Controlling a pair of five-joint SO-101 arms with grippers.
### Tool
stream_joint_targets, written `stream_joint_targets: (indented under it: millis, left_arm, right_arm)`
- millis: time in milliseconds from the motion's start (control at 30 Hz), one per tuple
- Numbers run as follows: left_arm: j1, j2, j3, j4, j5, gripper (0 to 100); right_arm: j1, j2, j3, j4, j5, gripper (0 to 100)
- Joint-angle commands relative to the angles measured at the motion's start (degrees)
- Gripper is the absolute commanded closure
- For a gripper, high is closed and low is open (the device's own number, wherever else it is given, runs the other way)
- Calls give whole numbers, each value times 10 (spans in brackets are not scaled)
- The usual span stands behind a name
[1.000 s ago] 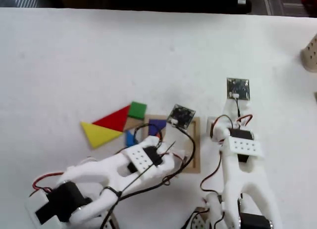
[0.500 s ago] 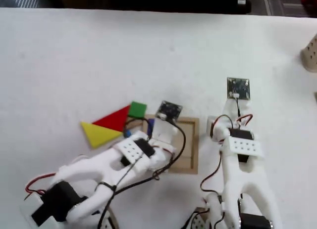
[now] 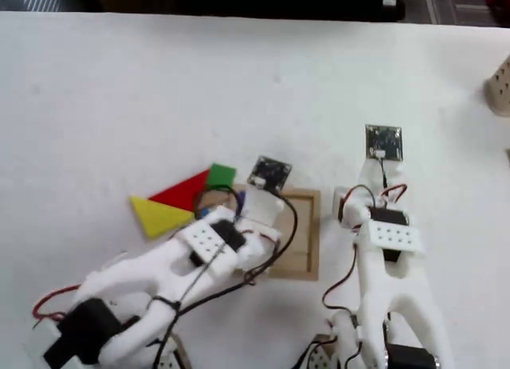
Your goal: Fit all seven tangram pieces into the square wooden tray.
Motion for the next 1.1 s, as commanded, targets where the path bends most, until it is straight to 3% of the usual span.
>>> stream_joint_targets:
  millis: [0, 267, 467, 633, 867, 1067]
  left_arm:
    - [-12, -69, -25, -29, -6, 977]
    - [-16, 46, -62, -101, -6, 977]
    - [-47, 179, -142, -93, -6, 977]
    - [-57, 144, -121, -40, -6, 977]
    - [-113, 52, -41, -42, -6, 977]
    - [-109, -5, -16, -41, -6, 977]
  right_arm:
    - [-6, -2, -27, -13, 17, 879]
    - [-6, -2, -26, -13, 17, 879]
    - [-6, -2, -26, -13, 17, 879]
    - [-6, -2, -26, -13, 17, 879]
    - [-6, -2, -26, -13, 17, 879]
    - [-6, -2, -26, -13, 17, 879]
